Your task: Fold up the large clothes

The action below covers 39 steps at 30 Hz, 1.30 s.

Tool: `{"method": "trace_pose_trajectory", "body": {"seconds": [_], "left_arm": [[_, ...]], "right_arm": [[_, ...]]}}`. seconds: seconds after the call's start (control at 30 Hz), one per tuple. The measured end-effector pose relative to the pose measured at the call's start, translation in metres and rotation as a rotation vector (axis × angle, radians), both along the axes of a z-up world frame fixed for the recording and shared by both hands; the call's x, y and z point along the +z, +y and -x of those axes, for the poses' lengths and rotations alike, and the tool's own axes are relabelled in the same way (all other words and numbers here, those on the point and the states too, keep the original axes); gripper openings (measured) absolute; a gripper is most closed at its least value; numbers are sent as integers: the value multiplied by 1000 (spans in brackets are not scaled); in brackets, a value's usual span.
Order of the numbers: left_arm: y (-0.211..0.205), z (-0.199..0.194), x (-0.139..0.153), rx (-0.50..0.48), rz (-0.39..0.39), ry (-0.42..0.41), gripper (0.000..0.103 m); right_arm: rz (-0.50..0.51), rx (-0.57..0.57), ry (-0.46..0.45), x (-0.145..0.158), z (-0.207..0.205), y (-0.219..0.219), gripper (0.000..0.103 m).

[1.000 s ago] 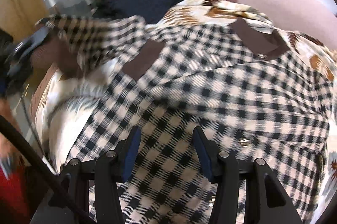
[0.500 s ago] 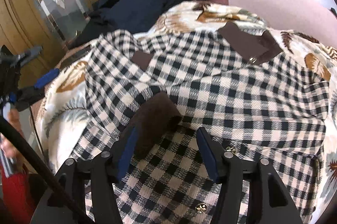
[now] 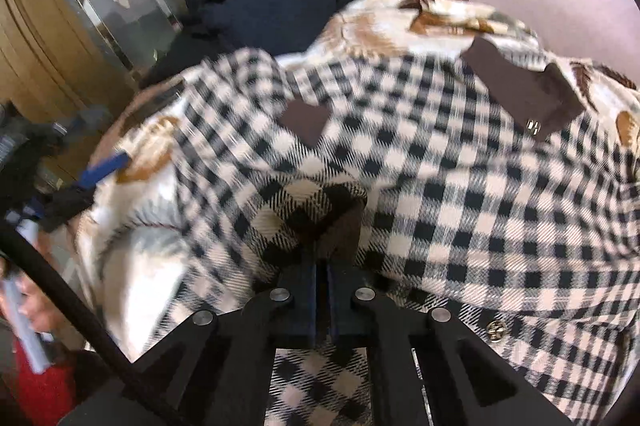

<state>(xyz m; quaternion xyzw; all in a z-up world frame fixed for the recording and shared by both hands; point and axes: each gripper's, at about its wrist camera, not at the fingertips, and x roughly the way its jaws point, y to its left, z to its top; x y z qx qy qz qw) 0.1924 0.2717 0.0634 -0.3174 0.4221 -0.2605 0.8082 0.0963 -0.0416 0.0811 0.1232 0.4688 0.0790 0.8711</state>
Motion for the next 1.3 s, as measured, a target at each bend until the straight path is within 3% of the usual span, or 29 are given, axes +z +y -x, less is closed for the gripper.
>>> {"method": "trace_pose_trajectory", "body": {"seconds": [0.1,0.23,0.37,0.5,0.6,0.63,0.7,0.83,0.97,1.03,1.23,1.27,1.3], "left_arm": [[-5,2,1,1,-25,-6,64],[-13,4,3,-13,-42,-12,64],[-28,6,3,-42,-66,-15,64],[-50,8,3,-81,-112,-25,64],[-67,10,3,-108,-156,-37,64],[-73,11,3,-118,-175,-41,64],[-83,11,2,-137,-210,-44,64],[-106,11,-3,-174,-250,-32,64],[-127,13,-3,-199,-351,-63,64],[-132,12,-2,-193,-399,-76,64],[-121,3,-2,-133,-405,-51,64],[-119,2,-3,-126,-404,-44,64],[-117,0,-4,-120,-405,-39,64]], "right_arm": [[-25,-52,-48,28,9,-30,4],[-21,-207,-84,56,27,-102,4],[71,-398,-28,47,34,-174,4],[206,-536,133,11,27,-233,7],[225,-555,100,14,38,-236,10],[232,-552,71,19,41,-231,21],[268,-526,16,30,43,-216,31],[271,-335,-15,32,22,-164,31],[240,-124,-12,17,12,-106,33],[304,-46,-6,4,7,-80,47],[527,122,42,-47,-18,-26,47],[585,129,48,-55,-22,-22,44],[604,128,46,-56,-23,-22,17]]}}
